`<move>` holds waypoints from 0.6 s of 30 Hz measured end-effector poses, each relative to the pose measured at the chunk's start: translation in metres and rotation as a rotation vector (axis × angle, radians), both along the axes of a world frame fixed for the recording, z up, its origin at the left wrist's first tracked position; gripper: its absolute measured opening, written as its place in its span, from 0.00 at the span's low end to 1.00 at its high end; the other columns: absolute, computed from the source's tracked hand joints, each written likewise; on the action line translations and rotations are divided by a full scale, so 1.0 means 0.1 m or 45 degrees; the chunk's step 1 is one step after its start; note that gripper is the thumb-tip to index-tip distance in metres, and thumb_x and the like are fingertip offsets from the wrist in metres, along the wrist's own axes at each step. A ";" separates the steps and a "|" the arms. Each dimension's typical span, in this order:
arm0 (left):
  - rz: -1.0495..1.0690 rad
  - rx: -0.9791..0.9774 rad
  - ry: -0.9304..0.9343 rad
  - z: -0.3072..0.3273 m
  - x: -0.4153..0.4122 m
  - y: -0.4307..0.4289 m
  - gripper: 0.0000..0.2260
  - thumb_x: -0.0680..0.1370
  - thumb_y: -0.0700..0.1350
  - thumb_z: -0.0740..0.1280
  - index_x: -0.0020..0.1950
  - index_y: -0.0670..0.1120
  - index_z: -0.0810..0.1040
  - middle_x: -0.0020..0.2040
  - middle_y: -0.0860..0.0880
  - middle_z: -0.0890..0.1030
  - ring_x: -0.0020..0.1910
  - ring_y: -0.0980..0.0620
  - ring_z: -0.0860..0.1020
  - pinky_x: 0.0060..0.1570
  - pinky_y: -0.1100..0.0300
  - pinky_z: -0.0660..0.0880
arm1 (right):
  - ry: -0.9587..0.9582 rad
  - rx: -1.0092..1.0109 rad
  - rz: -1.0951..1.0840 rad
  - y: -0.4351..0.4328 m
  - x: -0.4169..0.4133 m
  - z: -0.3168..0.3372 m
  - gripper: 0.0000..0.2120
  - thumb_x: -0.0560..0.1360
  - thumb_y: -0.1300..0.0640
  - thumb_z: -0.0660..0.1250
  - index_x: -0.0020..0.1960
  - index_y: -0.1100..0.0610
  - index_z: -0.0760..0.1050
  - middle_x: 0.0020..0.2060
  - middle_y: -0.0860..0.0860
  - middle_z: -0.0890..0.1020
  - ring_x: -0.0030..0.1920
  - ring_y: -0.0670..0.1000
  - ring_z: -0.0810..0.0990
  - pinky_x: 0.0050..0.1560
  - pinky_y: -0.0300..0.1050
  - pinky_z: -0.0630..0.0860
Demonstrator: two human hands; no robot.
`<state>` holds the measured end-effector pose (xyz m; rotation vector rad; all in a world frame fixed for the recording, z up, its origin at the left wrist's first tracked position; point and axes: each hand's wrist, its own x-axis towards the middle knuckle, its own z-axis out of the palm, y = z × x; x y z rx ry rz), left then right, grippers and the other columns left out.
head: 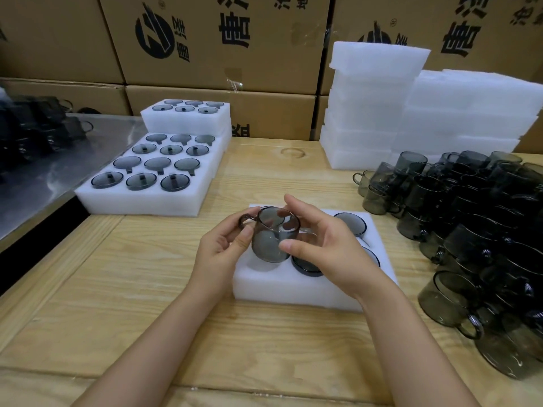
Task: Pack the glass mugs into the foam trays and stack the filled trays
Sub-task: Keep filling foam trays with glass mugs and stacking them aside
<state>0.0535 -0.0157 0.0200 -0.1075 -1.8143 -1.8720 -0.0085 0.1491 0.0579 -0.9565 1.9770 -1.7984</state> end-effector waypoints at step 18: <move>-0.105 -0.071 -0.186 -0.07 -0.01 -0.08 0.23 0.78 0.50 0.53 0.68 0.42 0.72 0.67 0.50 0.75 0.68 0.59 0.71 0.67 0.65 0.66 | 0.798 0.635 -0.391 -0.34 0.25 -0.19 0.30 0.69 0.43 0.71 0.67 0.50 0.67 0.56 0.42 0.73 0.58 0.43 0.64 0.48 0.32 0.58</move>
